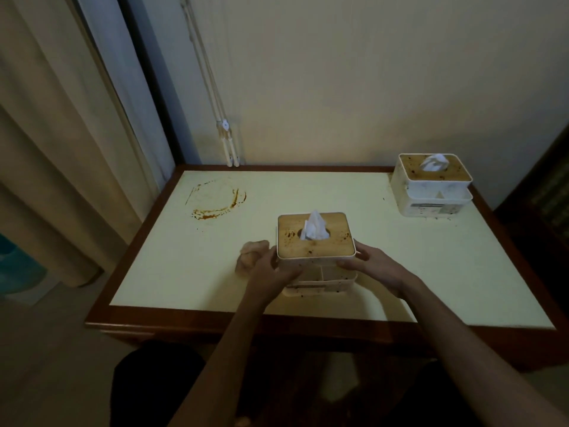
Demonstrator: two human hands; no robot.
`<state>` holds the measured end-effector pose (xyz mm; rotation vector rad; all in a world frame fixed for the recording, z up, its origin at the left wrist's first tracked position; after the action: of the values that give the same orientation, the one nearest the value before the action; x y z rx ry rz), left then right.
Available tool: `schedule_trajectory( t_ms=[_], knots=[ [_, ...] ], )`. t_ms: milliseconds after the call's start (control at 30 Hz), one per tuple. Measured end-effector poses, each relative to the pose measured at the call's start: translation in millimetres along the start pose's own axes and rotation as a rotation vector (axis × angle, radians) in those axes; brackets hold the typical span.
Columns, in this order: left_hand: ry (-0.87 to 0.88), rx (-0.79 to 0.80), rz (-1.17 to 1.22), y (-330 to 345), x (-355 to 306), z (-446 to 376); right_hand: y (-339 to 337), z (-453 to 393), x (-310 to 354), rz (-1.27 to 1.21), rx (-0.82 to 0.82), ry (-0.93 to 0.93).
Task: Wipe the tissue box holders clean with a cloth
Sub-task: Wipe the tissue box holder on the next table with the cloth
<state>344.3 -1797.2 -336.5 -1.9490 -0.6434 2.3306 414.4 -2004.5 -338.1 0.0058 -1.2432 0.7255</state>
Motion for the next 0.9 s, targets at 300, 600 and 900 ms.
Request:
schedule_trajectory(
  t_ms=[300,600,900],
  knots=[
    [0.115,-0.349,-0.332,-73,-6,-21,-30,8,34,0.233,-0.378,-0.136],
    [0.070,-0.093,-0.750,-50,40,-65,17,-22,104,0.451,-0.306,-0.532],
    [-0.036,-0.335,-0.221,-95,31,-64,34,-36,99,0.700,-0.163,-0.471]
  ],
)
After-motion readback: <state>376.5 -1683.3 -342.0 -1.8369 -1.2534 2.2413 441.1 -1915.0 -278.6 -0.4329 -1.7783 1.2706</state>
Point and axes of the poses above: each hand's wrist, its own z-axis away from the middle knuckle, its own y-axis out of the palm, x = y × z, the point moved 9 cm from there along -z, towards the middle knuckle, and after that the axes turned 5 degrees about -x, right-handed, at the moved point
